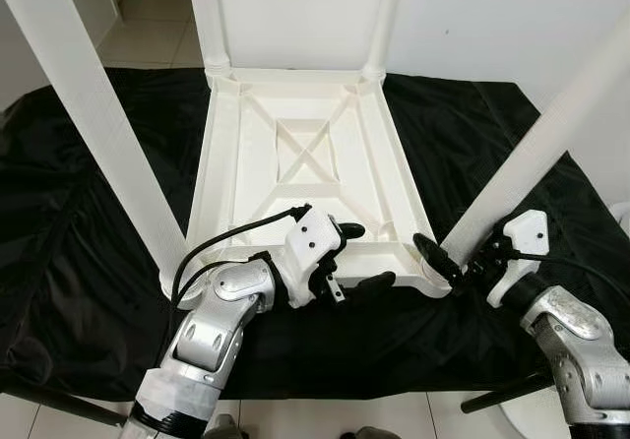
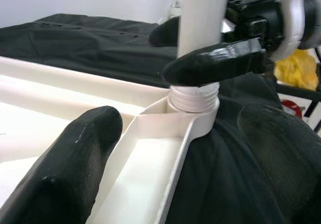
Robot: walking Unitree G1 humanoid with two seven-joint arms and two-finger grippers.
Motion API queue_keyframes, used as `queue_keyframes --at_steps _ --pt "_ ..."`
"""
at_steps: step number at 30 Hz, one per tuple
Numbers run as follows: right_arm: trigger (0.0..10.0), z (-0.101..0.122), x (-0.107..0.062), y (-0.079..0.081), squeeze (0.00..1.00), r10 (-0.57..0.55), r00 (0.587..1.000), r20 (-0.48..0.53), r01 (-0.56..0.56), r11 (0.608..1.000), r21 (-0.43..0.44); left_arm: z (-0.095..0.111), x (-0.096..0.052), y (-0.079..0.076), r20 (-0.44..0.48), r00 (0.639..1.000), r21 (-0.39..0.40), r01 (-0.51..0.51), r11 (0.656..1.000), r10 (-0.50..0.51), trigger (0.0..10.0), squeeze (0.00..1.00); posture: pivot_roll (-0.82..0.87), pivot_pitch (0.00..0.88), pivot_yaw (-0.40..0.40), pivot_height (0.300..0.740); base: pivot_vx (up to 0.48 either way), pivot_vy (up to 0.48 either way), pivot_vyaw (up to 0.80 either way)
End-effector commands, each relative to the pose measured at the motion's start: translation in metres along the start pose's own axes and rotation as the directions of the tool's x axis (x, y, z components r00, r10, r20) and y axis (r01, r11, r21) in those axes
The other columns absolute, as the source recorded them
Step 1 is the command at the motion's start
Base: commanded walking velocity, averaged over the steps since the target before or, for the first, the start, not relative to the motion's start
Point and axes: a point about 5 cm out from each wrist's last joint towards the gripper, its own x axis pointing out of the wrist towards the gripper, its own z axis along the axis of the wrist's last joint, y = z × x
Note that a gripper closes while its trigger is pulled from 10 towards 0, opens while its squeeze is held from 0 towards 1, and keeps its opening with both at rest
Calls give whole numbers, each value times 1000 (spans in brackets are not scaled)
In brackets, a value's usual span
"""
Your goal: Building children table
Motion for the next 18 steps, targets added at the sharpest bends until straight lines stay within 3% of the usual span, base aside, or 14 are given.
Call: queue_keyframes --at_steps 1,4,5,6,7,18 --pt "9020 -4 3 0 0 39 999 -21 -39 999 -3 -1 1 -2 -6 1000 12 -12 1000 13 10000 0 -1 24 -28 740 0 0 0" --pt "9020 -5 4 0 0 54 998 -25 -54 999 6 -1 1 -2 -5 1000 14 -13 1000 14 10000 0 -1 24 -28 740 0 0 0" --pt "1098 -7 4 1 0 69 997 -33 -69 998 10 -1 1 -2 -5 1000 16 -17 1000 17 10000 0 1 25 -31 740 0 0 0" --pt "1098 -7 4 1 0 69 997 -33 -69 998 10 -1 1 -2 -5 1000 16 -17 1000 17 10000 0 1 25 -31 740 0 0 0" --pt "0 -9 3 1 0 83 996 -37 -82 996 17 -1 1 -1 -4 1000 18 -19 1000 19 10000 0 1 25 -31 740 0 0 0" --pt "0 -17 -4 2 0 102 994 -44 -101 994 33 -1 3 -2 4 1000 24 -14 1000 14 10000 0 -18 25 -21 740 0 0 0"
